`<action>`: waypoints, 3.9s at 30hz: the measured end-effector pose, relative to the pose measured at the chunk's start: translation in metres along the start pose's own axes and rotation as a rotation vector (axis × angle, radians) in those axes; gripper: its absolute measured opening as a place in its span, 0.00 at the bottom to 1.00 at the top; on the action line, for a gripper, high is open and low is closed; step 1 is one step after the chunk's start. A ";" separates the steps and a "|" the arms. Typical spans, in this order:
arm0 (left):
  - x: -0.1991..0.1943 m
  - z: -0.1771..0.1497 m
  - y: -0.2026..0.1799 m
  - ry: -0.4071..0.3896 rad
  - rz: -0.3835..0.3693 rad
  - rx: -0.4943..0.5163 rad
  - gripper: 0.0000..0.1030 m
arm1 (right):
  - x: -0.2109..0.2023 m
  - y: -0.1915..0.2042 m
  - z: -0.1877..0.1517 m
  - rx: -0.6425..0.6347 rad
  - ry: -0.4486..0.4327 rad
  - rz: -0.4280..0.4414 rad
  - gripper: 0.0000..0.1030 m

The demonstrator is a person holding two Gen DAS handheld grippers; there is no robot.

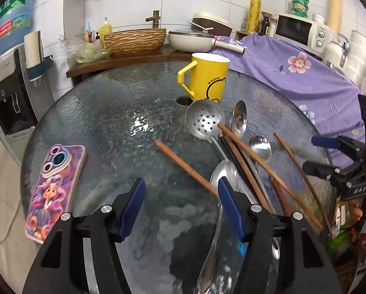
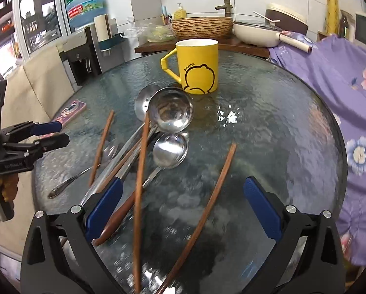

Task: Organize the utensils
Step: 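Grasp a wooden chopstick with the right tool while the left tool grasps another chopstick, then lift both held chopsticks and carry them over the yellow mug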

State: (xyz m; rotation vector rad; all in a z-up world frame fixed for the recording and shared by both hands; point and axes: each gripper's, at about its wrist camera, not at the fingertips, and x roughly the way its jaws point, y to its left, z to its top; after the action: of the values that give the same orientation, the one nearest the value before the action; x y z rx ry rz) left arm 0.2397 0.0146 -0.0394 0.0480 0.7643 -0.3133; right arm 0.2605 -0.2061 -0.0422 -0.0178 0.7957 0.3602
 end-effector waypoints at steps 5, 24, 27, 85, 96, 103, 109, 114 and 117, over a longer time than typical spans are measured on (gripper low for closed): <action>0.009 0.007 -0.013 -0.048 0.092 0.057 0.58 | 0.015 -0.009 0.013 0.062 -0.011 0.030 0.94; 0.044 0.017 0.006 0.098 0.015 -0.049 0.41 | 0.031 0.004 0.031 0.074 0.035 0.089 0.72; 0.052 0.021 0.011 0.138 -0.010 -0.077 0.41 | 0.030 0.017 0.039 0.030 0.043 0.122 0.69; 0.071 0.087 0.023 0.167 -0.158 -0.145 0.11 | 0.072 0.031 0.095 -0.003 0.229 0.201 0.07; 0.037 0.120 0.002 -0.014 -0.161 -0.083 0.07 | 0.015 0.021 0.114 0.013 -0.050 0.170 0.07; 0.029 0.132 -0.008 -0.070 -0.177 -0.076 0.07 | 0.002 0.014 0.123 0.037 -0.111 0.148 0.07; 0.011 0.134 -0.010 -0.125 -0.145 -0.051 0.07 | -0.010 0.015 0.123 0.031 -0.160 0.123 0.07; -0.011 0.141 -0.013 -0.175 -0.126 -0.027 0.07 | -0.027 0.019 0.129 0.009 -0.205 0.103 0.07; -0.025 0.149 -0.022 -0.197 -0.120 0.005 0.07 | -0.042 0.021 0.134 -0.004 -0.233 0.096 0.07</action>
State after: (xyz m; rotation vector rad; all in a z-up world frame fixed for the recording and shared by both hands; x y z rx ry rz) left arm 0.3168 -0.0234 0.0872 -0.0238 0.5715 -0.4277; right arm 0.3201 -0.1791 0.0836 0.0582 0.5660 0.4459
